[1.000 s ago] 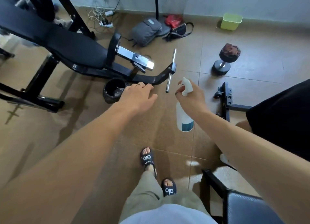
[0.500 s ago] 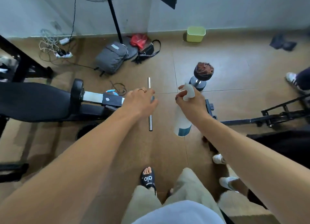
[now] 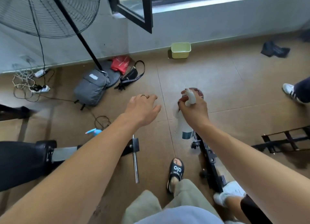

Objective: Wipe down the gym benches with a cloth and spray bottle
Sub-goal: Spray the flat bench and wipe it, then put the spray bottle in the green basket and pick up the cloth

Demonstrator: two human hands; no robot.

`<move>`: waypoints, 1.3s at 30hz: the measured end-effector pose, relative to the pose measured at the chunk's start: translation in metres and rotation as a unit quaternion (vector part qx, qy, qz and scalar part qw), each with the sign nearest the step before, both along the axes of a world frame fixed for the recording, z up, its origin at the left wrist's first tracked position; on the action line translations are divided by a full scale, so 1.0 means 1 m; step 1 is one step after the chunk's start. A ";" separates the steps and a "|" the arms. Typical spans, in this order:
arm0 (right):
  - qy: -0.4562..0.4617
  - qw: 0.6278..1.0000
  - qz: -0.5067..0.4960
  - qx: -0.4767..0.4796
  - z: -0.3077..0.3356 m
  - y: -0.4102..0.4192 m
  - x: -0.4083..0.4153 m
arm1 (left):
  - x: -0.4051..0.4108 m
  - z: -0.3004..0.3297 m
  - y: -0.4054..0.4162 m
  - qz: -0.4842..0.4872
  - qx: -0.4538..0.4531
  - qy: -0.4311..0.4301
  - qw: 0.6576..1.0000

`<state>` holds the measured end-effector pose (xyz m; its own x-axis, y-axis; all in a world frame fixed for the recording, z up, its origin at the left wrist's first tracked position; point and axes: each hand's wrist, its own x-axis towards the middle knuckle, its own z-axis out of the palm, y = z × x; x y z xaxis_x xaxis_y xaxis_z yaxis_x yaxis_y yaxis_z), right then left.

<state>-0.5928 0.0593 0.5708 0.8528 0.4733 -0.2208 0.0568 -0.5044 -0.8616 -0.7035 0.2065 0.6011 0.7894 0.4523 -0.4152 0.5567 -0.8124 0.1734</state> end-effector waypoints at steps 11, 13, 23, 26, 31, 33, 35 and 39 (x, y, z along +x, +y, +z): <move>-0.017 1.000 -0.017 -0.017 -0.006 0.140 0.188 | 0.183 -0.016 0.138 -0.027 -0.017 0.009 0.999; -0.015 0.999 -0.026 -0.018 -0.013 0.172 0.223 | 0.221 -0.028 0.175 -0.038 -0.024 0.007 0.999; -0.006 0.995 -0.093 -0.027 -0.083 0.321 0.407 | 0.420 -0.106 0.330 -0.113 -0.037 0.032 0.992; 0.005 0.994 -0.111 -0.022 -0.107 0.349 0.467 | 0.481 -0.130 0.356 -0.128 -0.047 0.053 0.989; 0.021 0.992 -0.118 -0.030 -0.178 0.394 0.576 | 0.597 -0.196 0.403 -0.134 -0.053 0.060 0.988; 0.030 0.991 -0.128 -0.027 -0.215 0.410 0.621 | 0.648 -0.235 0.420 -0.130 -0.057 0.060 0.988; 0.031 0.990 -0.135 -0.018 -0.255 0.425 0.662 | 0.691 -0.279 0.436 -0.120 -0.076 0.050 0.989; 0.027 0.989 -0.147 -0.008 -0.341 0.458 0.737 | 0.759 -0.374 0.457 -0.116 -0.163 0.013 0.980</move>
